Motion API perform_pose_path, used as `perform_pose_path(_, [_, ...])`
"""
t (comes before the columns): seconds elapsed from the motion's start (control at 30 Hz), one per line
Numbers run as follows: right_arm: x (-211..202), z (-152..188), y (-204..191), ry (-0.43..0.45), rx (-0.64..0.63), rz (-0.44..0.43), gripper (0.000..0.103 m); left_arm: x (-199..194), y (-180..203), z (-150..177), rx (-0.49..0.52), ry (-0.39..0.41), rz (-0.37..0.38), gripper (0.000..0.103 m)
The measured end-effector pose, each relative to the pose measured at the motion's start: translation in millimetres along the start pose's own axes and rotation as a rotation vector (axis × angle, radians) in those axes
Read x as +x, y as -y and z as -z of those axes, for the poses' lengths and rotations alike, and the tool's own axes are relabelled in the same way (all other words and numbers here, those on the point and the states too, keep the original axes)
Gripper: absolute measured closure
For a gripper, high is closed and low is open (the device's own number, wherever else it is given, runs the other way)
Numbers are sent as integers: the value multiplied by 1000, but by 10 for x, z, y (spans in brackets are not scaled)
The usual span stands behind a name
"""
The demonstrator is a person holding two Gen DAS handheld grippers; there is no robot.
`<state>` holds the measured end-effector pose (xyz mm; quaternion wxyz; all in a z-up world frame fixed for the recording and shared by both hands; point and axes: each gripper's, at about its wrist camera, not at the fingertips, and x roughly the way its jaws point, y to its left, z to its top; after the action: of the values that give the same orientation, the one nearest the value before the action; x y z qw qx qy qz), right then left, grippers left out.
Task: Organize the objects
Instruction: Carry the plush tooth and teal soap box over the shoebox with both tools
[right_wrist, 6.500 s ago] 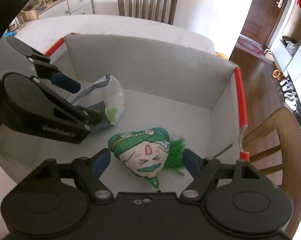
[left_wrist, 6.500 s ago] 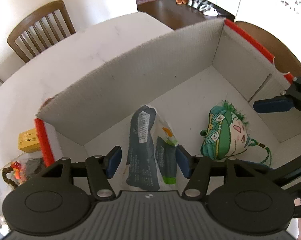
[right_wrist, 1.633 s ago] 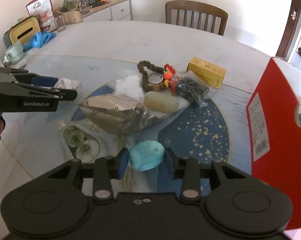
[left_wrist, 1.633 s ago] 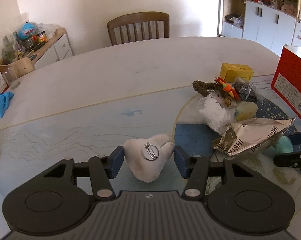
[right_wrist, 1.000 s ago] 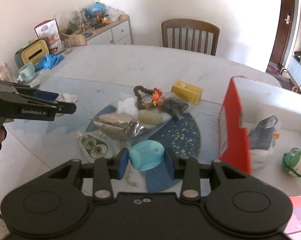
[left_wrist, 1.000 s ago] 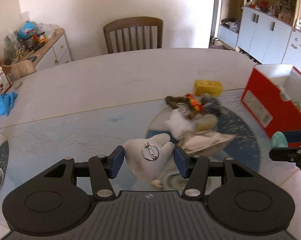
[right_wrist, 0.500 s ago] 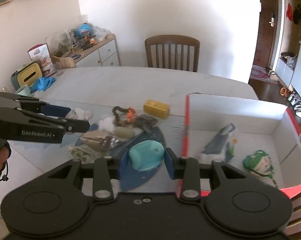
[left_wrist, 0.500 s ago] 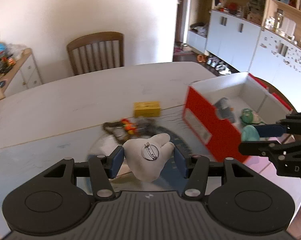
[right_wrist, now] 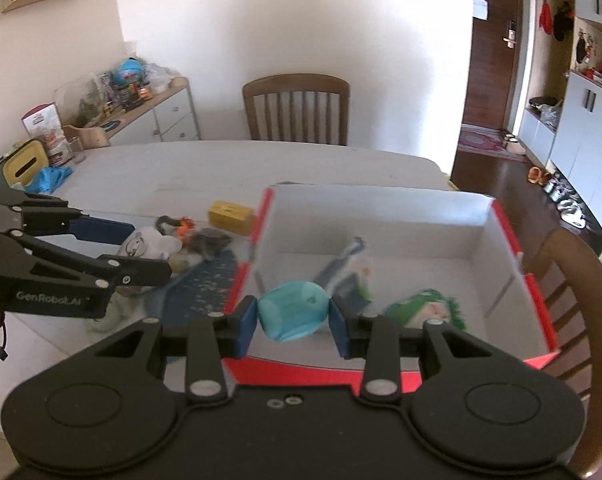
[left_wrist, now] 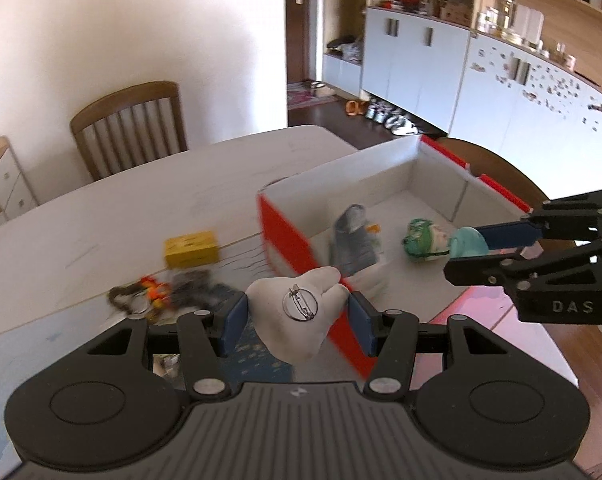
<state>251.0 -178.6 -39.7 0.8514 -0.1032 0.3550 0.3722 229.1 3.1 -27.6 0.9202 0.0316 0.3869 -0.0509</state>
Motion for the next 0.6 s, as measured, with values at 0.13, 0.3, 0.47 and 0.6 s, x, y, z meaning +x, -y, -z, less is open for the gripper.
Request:
perform_pose_path(0.13, [0,4,249,-5,13,8,66,108,265,-90,27,-12,16,49])
perform_pose_path(0.3, [41,-27,570,-19,24,10,66,298,555,-237,43,-40,30,49])
perform_pose_path(0.47, [166,-113,838,-39,25,12,66,529,791,-410,57,-61,49,49])
perform_pose_path(0.6, [302,-173,991,-58,8,16,66,746,916,-505,52,-97,48,49])
